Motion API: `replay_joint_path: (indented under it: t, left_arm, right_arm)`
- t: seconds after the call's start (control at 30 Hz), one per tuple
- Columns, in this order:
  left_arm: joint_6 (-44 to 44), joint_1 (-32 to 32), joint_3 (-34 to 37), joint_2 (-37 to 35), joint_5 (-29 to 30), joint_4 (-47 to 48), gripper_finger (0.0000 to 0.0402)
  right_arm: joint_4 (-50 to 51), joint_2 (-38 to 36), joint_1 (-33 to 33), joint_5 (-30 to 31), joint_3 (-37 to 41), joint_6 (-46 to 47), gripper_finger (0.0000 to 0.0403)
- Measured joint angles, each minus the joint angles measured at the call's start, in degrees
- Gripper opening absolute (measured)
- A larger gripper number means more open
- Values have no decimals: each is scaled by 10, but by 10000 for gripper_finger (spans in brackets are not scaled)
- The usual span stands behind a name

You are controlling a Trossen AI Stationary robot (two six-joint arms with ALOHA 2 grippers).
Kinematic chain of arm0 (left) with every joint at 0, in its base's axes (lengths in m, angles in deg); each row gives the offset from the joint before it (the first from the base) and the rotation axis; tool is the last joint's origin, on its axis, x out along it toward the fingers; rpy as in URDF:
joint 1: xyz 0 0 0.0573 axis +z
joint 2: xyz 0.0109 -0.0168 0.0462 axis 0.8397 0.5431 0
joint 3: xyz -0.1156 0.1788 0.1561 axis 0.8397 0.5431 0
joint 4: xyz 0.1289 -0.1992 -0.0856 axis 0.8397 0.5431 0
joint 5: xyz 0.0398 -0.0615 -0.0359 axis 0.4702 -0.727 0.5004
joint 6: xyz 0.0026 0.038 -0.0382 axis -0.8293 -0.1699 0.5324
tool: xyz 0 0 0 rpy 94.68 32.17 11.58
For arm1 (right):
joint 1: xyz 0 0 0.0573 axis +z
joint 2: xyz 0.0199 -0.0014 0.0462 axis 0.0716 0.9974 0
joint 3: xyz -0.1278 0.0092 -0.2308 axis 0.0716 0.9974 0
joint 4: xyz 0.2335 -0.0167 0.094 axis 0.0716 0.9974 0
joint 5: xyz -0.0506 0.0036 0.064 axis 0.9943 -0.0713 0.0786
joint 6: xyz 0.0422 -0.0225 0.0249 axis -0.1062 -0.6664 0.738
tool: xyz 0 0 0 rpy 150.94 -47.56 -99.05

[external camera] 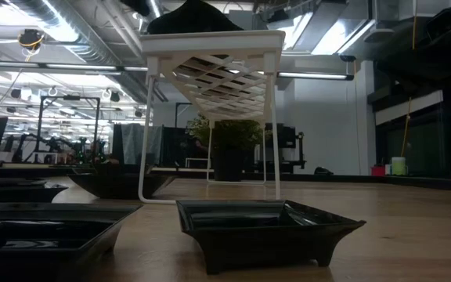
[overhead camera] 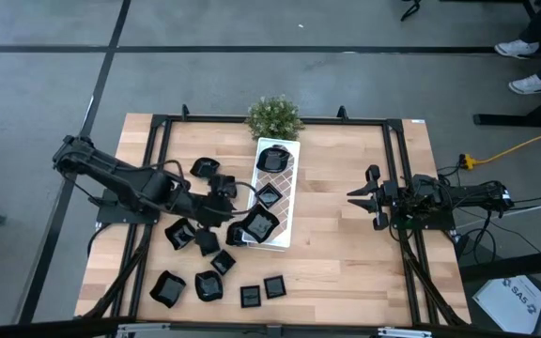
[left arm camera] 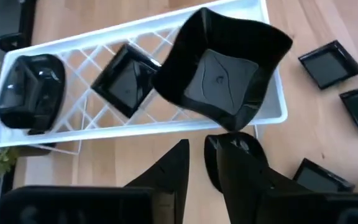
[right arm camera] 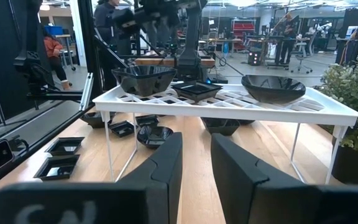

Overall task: Pick & Place Mini shaped plates
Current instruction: Stack the top distorted square plate on top of the distorted square plate on the shelf

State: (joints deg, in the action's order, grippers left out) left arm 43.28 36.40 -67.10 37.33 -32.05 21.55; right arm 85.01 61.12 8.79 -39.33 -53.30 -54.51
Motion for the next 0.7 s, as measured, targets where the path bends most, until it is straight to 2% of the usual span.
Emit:
replay_joint_path:
  t: [0.17, 0.4, 0.7]
  left_arm:
    - [25, 6, 21, -34, 28, 7, 69]
    - [115, 24, 118, -94, 75, -28, 63]
    - [264, 75, 216, -120, 78, -49, 65]
  right_arm:
    - [0, 0, 0, 0, 0, 0, 85]
    - [0, 0, 0, 0, 0, 0, 85]
    - [0, 0, 0, 0, 0, 0, 85]
